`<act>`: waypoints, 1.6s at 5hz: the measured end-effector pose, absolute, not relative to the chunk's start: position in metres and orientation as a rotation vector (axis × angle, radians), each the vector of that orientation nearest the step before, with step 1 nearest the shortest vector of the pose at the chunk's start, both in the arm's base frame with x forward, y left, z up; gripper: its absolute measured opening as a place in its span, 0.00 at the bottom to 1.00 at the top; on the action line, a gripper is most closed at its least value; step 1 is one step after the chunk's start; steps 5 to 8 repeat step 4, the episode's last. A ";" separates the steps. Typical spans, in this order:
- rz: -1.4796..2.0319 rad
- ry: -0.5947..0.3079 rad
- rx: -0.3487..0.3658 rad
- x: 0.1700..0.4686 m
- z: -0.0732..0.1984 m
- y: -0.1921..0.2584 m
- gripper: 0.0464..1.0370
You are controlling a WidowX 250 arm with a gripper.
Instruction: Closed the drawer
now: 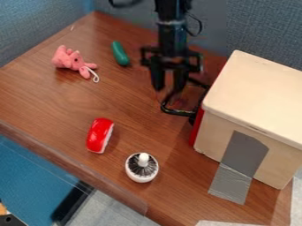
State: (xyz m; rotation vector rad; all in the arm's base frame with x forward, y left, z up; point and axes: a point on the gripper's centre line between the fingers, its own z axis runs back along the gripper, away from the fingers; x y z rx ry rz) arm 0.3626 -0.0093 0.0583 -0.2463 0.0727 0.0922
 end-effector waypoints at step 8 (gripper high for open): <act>0.011 -0.086 -0.063 0.357 0.102 0.029 0.96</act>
